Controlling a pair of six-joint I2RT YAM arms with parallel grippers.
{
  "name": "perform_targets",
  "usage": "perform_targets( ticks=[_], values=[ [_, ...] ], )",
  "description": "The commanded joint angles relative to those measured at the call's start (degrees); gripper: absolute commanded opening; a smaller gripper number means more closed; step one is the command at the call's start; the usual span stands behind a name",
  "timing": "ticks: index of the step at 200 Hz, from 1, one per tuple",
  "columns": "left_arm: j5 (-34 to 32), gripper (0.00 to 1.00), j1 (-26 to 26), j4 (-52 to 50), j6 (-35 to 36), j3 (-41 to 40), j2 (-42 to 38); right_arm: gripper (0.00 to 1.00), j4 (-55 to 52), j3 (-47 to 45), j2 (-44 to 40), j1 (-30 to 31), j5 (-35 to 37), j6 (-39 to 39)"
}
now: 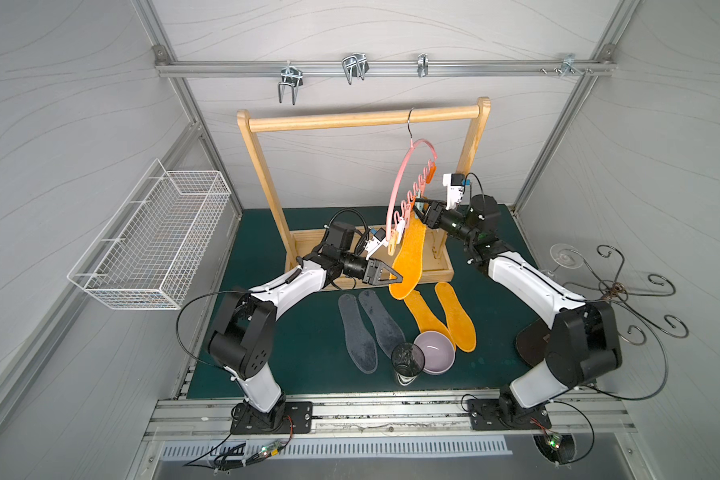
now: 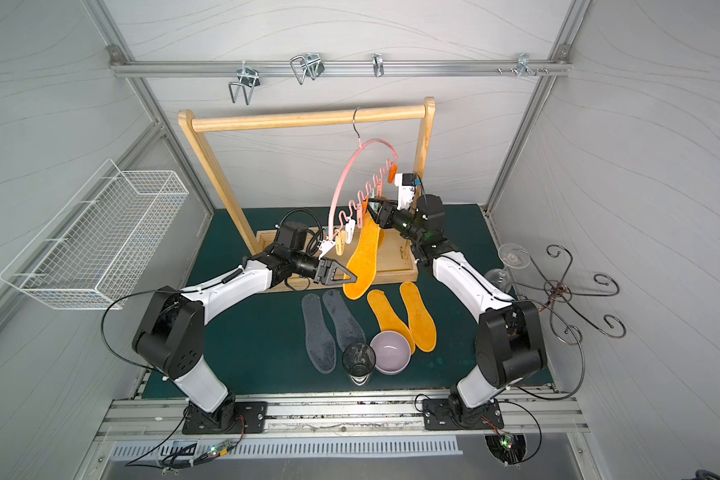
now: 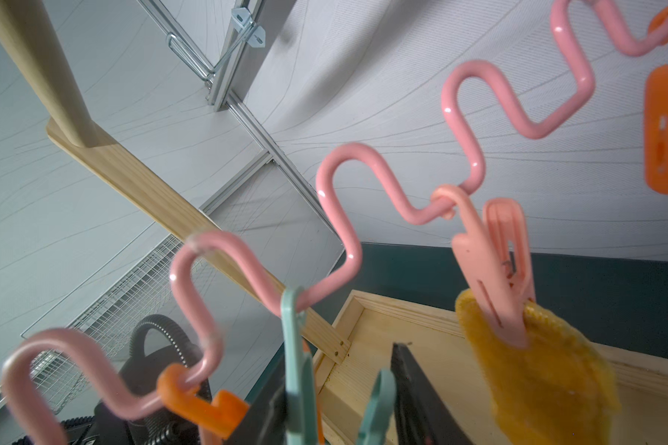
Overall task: Take the shoe insoles off the hanger
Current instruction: Open the clamp at the hanger.
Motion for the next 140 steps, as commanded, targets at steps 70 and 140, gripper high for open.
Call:
perform_targets(
  ticks=[70, 140],
  values=[
    [1.3, 0.00, -0.5, -1.8, 1.8, 0.3, 0.5, 0.25, -2.7, 1.4, 0.1, 0.2, 2.3, -0.6],
    [-0.6, 0.00, -0.5, -0.4, 2.6, -1.5, 1.6, 0.26, -2.3, 1.0, 0.3, 0.2, 2.1, -0.3]
  ],
)
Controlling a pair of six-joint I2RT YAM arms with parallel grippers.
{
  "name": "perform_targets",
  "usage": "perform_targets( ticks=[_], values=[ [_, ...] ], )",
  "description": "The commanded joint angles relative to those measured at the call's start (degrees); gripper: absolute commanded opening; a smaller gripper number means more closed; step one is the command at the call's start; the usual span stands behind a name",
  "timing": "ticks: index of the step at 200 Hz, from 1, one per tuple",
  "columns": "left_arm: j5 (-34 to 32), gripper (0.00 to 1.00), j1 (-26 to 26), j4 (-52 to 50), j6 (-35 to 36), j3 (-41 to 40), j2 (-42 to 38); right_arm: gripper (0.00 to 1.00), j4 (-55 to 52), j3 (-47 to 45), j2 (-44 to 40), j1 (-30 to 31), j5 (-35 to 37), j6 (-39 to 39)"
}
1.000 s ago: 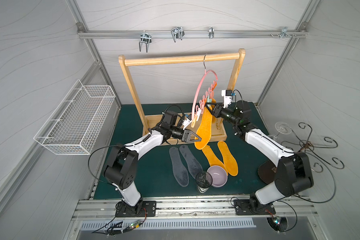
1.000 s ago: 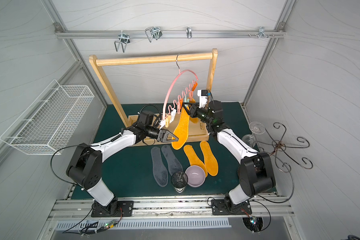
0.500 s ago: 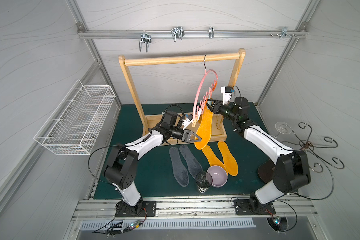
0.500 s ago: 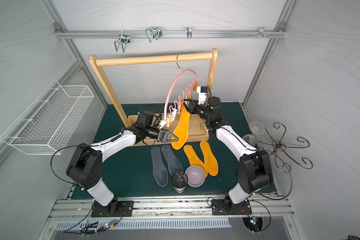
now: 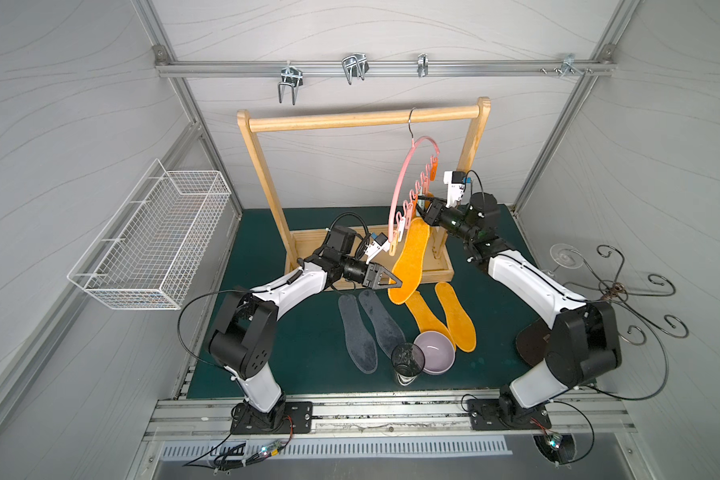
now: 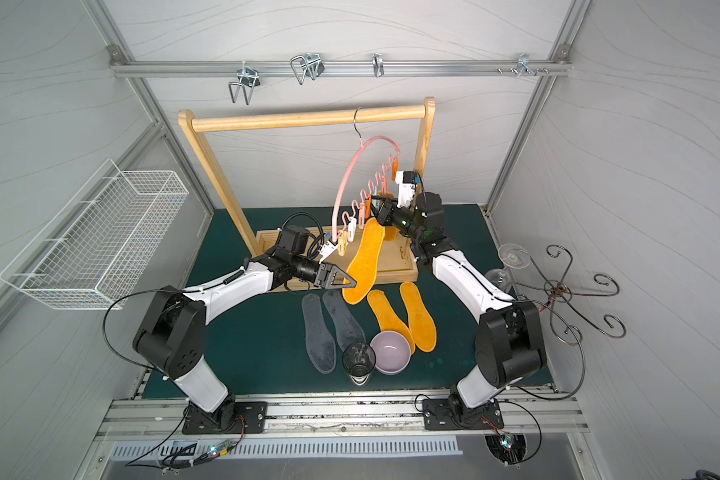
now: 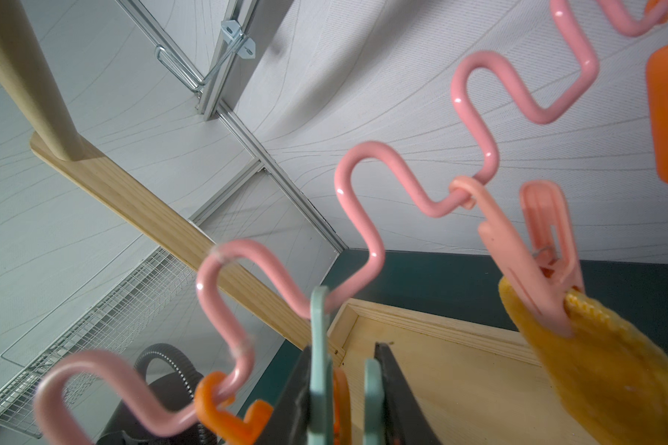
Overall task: Take the shoe insoles off the hanger
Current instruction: Open the clamp at the hanger, then place the insole at the center of the board.
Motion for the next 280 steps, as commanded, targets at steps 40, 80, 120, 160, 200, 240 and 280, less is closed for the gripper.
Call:
perform_targets(
  ticks=[40, 80, 120, 160, 200, 240, 280],
  values=[
    [-1.2, 0.00, -0.3, 2.7, 0.7, -0.6, 2.7, 0.32, -1.0, -1.5, -0.1, -0.2, 0.6, -0.2],
    [-1.3, 0.00, -0.3, 2.7, 0.8, -0.5, 2.8, 0.35, -0.3, -3.5, -0.3, -0.5, 0.7, 0.3],
    [-1.5, 0.00, -0.3, 2.6, 1.0, -0.6, 2.7, 0.39, -0.1, -5.8, -1.2, -0.7, 0.7, 0.4],
    [-1.5, 0.00, -0.2, 3.0, 0.5, -0.6, 2.8, 0.43, -0.5, -8.3, -2.5, -1.3, 0.5, 0.4],
    [-1.5, 0.00, -0.3, 3.2, 0.5, -0.7, 2.6, 0.46, -1.8, -11.2, -4.9, -1.4, -0.5, -0.1],
    [-1.6, 0.00, -0.3, 3.4, 0.2, -0.7, 2.8, 0.48, -4.5, -15.0, -9.7, -1.4, -0.9, -0.8],
    [-1.4, 0.00, -0.3, 4.2, -0.5, -0.9, 2.7, 0.53, -11.3, -18.3, -16.1, -1.4, -0.3, -2.5]
  ],
)
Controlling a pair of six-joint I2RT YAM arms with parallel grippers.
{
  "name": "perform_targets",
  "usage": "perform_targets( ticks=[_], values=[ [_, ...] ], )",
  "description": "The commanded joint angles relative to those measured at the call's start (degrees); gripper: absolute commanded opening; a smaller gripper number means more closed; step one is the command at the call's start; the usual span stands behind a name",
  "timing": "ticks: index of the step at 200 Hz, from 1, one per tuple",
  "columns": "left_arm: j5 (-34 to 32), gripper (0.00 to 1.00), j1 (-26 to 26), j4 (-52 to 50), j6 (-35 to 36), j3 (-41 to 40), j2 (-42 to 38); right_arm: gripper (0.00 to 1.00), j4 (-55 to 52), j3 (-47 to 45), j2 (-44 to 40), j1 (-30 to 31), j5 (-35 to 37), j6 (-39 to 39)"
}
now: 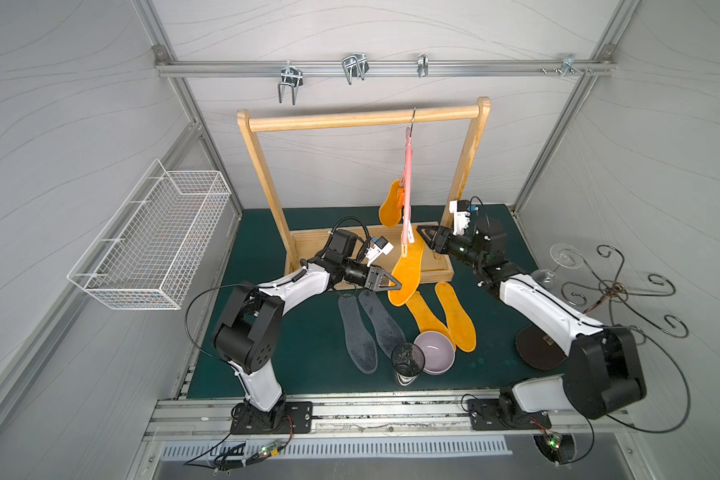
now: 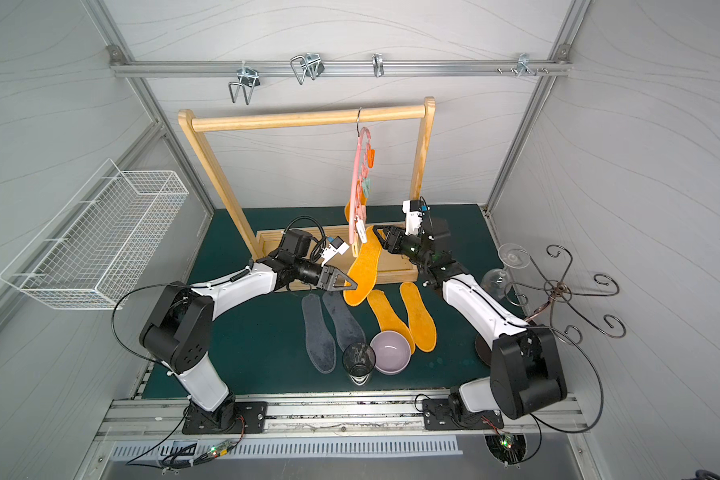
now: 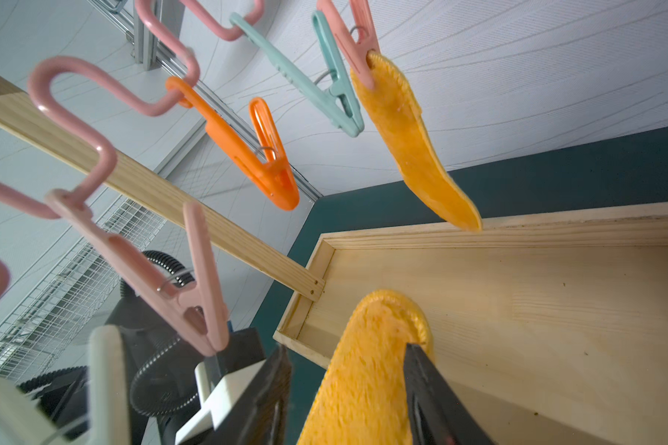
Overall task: Take the shoe insoles off the hanger
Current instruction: Place the insole at the center of the board.
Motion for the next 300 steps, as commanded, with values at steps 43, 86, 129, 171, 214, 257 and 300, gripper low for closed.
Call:
perform_targets(
  ticks=[43, 86, 129, 171, 214, 257, 300],
  values=[
    [0.1, 0.00, -0.3, 2.7, -0.4, -0.1, 0.1, 0.61, -12.8, -5.8, -12.2, -0.3, 2.7, -3.6],
    [-0.3, 0.00, -0.3, 3.5, -1.4, -0.3, -0.1, 0.66, -22.8, -9.6, -20.2, -0.3, 5.1, -4.7],
    [0.4, 0.00, -0.3, 5.8, -3.4, -0.8, 0.1, 0.66, -22.2, -13.9, -23.4, -0.3, 0.2, 0.8],
    [0.8, 0.00, -0.3, 6.3, -4.2, -0.8, -0.3, 0.66, -15.1, -15.5, -19.9, -0.3, -7.1, 7.8],
    [1.3, 0.00, -0.3, 7.4, -5.8, -1.0, -0.1, 0.65, -1.6, -18.4, -16.3, 0.4, -15.2, 12.6],
    [3.1, 0.00, -0.5, 10.1, -8.6, -1.3, -0.1, 0.63, 1.0, -18.0, -13.1, 3.0, -13.9, 13.3],
    [3.7, 0.00, -1.6, 12.5, -10.8, -1.8, -0.3, 0.57, 8.4, -19.0, -9.1, 3.2, -11.2, 19.1]
  ],
)
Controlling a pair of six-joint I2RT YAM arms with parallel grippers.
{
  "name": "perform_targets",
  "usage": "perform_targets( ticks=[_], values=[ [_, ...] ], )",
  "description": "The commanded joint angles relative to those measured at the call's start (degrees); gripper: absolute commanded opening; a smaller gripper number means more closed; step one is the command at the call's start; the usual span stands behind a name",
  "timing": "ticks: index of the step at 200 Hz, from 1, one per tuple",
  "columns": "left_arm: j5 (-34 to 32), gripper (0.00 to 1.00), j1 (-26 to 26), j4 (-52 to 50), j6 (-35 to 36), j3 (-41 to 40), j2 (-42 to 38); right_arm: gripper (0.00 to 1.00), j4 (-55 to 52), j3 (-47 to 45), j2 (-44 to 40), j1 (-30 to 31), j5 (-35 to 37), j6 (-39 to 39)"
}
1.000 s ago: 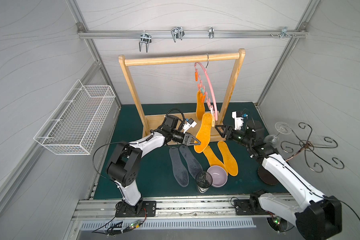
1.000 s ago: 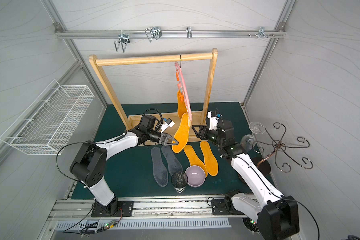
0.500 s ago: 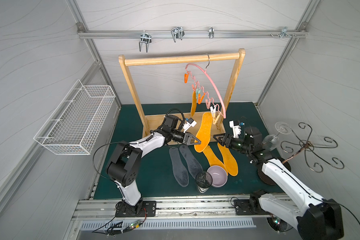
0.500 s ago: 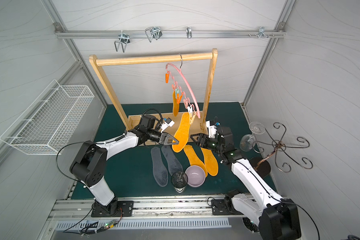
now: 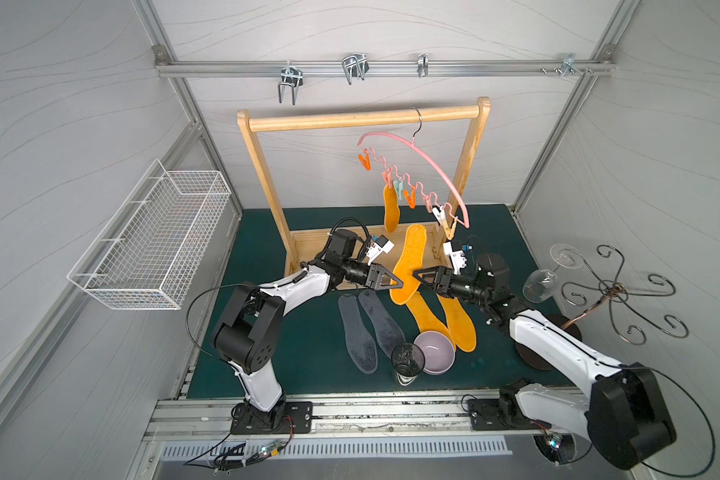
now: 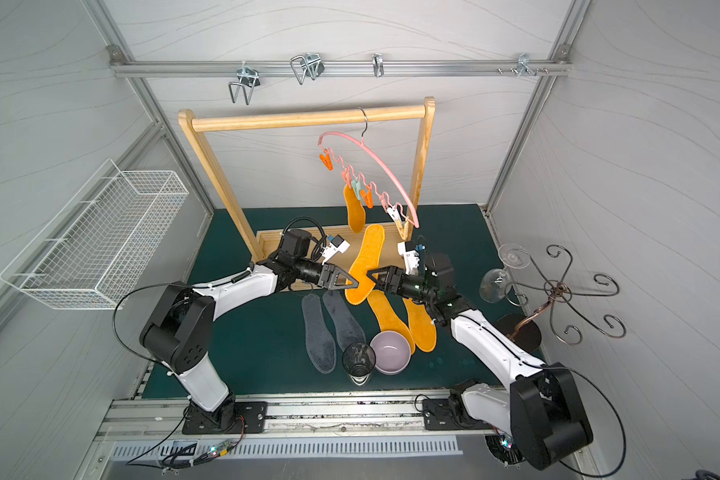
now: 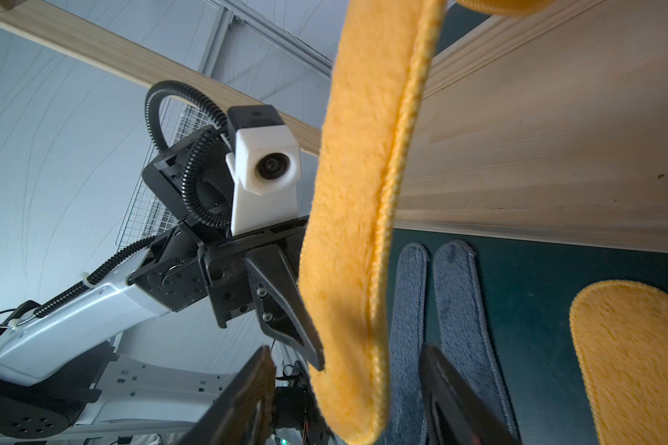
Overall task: Take the shoe insoles off the hanger
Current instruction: Place the insole at the center of the board.
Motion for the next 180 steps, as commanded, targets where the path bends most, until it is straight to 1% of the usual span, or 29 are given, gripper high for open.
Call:
perform_targets(
  ticks=[1, 23, 34, 67, 74, 95, 103, 109, 122, 153, 180],
  values=[
    [2.0, 0.00, -1.1, 4.4, -2.1, -0.1, -0.4, 0.57, 8.0, -0.7, 1.6, 0.2, 1.4, 4.5],
    [2.2, 0.00, -1.4, 4.8, -2.6, -0.1, -0.4, 0.40, 13.1, -1.2, 3.2, 0.3, 1.4, 7.0],
    [2.2, 0.00, -1.6, 5.5, -3.1, -0.2, -0.2, 0.34, 16.3, -1.7, 4.0, 0.5, 1.2, 8.3],
    [2.2, 0.00, -1.7, 5.0, -2.2, -0.3, 0.1, 0.18, 23.0, -2.5, 6.7, 1.1, 1.0, 11.6],
    [2.2, 0.00, -1.7, 5.0, -2.4, -0.2, 0.3, 0.13, 23.4, -2.5, 7.2, 1.3, 1.0, 11.7],
    [2.2, 0.00, -1.7, 4.0, -2.0, 0.2, 0.5, 0.05, 22.7, -1.9, 8.3, 1.5, 0.8, 11.8],
    [2.2, 0.06, -1.7, 3.1, -1.1, 0.6, 0.4, 0.04, 21.5, -1.4, 8.5, 1.5, 0.5, 11.7],
    [2.0, 0.14, -1.7, 2.2, -0.3, 0.7, 0.4, 0.04, 20.6, -1.0, 8.6, 1.6, 0.6, 11.1],
    [1.2, 0.25, -1.6, -0.2, 1.8, 1.2, 0.8, 0.03, 18.8, -0.7, 8.5, 1.9, 1.1, 10.1],
    [-2.1, 0.44, -0.3, -8.0, 7.5, 3.3, 0.8, 0.03, 15.8, -0.1, 8.6, 2.2, 1.4, 8.8],
    [-4.8, 0.60, 2.3, -10.6, 8.8, 3.9, 0.5, 0.03, 13.4, 0.0, 8.7, 2.8, 2.4, 7.6]
  ],
)
